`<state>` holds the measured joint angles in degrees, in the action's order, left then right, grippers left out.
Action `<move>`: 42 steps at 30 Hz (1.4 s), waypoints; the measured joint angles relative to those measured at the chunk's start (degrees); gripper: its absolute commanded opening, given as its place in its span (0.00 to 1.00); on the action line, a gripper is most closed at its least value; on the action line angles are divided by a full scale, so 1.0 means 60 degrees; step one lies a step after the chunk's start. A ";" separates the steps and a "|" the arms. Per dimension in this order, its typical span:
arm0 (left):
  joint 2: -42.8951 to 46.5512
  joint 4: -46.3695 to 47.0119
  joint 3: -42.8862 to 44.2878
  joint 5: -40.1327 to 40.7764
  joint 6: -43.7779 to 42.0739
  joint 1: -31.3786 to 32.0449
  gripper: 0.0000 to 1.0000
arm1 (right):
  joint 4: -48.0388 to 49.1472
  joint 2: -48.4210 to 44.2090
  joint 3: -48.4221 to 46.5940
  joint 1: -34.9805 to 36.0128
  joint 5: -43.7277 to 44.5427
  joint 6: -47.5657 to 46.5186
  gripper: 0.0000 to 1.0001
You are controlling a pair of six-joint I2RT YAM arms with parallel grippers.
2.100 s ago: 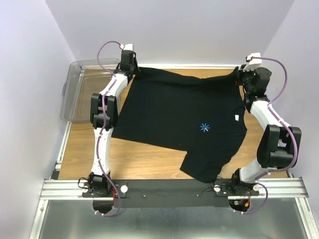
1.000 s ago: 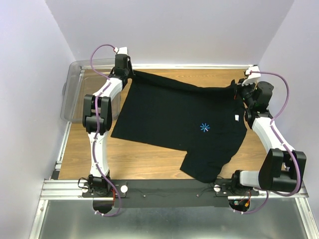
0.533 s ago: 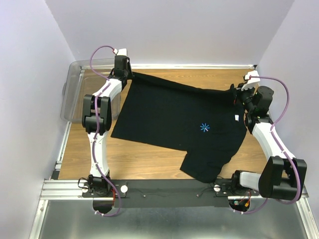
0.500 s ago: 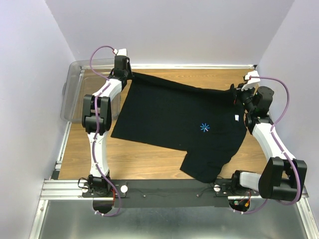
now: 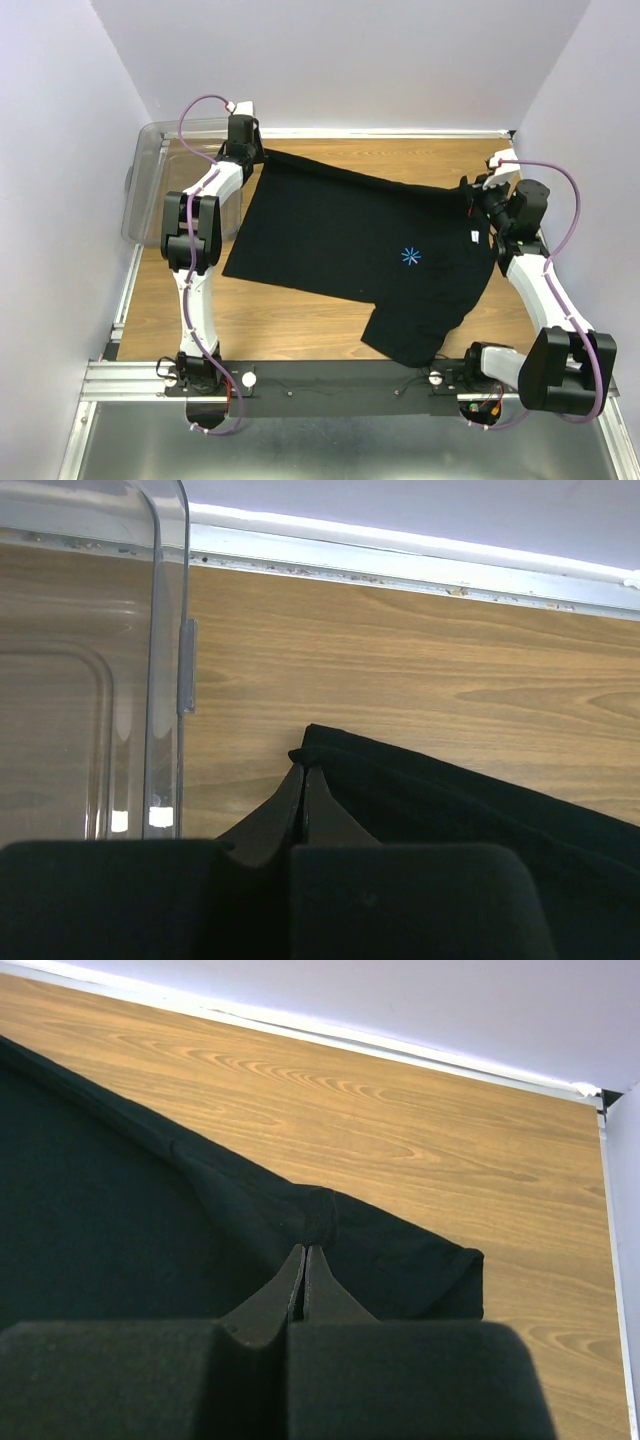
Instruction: Fold and stack the t-shirts
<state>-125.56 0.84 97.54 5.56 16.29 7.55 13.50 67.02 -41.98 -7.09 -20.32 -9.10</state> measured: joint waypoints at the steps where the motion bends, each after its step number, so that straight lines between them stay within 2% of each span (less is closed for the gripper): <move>1: 0.0000 0.0022 -0.0018 0.0000 -0.0011 0.0000 0.00 | -0.0004 -0.0026 0.0007 0.0000 -0.0007 0.0000 0.00; 27: 0.0120 0.0044 -0.0379 0.0007 -0.0109 -0.0018 0.00 | -0.0856 -0.0743 0.0142 0.0000 -0.0794 -0.0197 0.00; 30: 0.0153 0.0025 -0.0481 0.0007 -0.0113 -0.0022 0.22 | -0.1009 -0.0790 0.0153 0.0000 -0.0882 -0.0248 0.01; 31: 0.0164 0.0022 -0.0521 0.0004 -0.0102 -0.0025 0.35 | -0.1064 -0.0798 0.0153 0.0000 -0.0929 -0.0266 0.00; 36: 0.0823 0.0069 -0.1184 -0.0051 -0.0076 -0.0080 0.52 | -0.1206 -0.0805 0.0189 0.0000 -0.1060 -0.0353 0.01; 42: 0.2473 0.0586 -0.2036 -0.0393 -0.0029 -0.0117 0.54 | -0.1384 -0.0798 0.0211 -0.0004 -0.1202 -0.0495 0.01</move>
<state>-110.72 4.36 85.32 3.20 16.12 6.85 5.19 62.24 -40.71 -7.11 -27.53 -12.08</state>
